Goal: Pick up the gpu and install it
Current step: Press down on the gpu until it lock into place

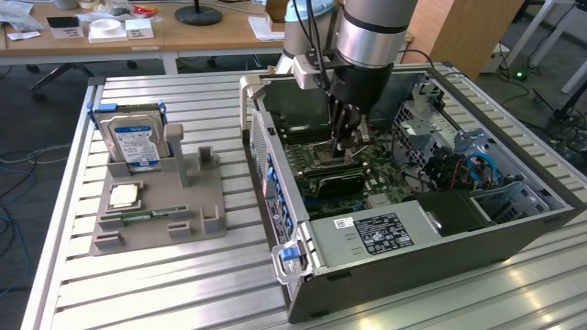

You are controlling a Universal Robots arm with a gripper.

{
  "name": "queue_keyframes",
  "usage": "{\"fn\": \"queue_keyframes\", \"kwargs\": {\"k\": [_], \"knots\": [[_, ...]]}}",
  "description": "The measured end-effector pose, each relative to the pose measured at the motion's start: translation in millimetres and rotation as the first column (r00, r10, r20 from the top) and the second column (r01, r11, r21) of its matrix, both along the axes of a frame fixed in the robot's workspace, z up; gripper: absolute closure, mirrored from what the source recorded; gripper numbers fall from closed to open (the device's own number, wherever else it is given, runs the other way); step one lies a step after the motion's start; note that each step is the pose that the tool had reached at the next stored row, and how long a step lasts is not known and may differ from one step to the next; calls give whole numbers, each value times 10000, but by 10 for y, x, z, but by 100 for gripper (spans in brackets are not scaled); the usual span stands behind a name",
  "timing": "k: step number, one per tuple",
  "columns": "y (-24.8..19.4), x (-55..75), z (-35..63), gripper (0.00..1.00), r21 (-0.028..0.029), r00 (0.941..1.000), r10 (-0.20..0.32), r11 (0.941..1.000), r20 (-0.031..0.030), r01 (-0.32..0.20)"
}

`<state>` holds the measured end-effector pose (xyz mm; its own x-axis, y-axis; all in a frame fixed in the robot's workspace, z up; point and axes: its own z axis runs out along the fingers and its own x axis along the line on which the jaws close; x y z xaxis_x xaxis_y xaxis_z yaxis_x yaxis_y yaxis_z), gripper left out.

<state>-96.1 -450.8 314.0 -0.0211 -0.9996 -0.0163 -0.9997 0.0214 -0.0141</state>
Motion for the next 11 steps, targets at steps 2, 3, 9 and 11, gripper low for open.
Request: {"fn": "queue_keyframes", "kwargs": {"k": [2,3,9,11], "knots": [[0,6,0,89,-1,10000,2,10000,0,-2],[0,17,1,89,-1,10000,1,10000,-1,-1],[0,32,1,89,-1,10000,0,10000,-1,0],[0,32,0,89,-1,10000,0,10000,-1,0]]}}
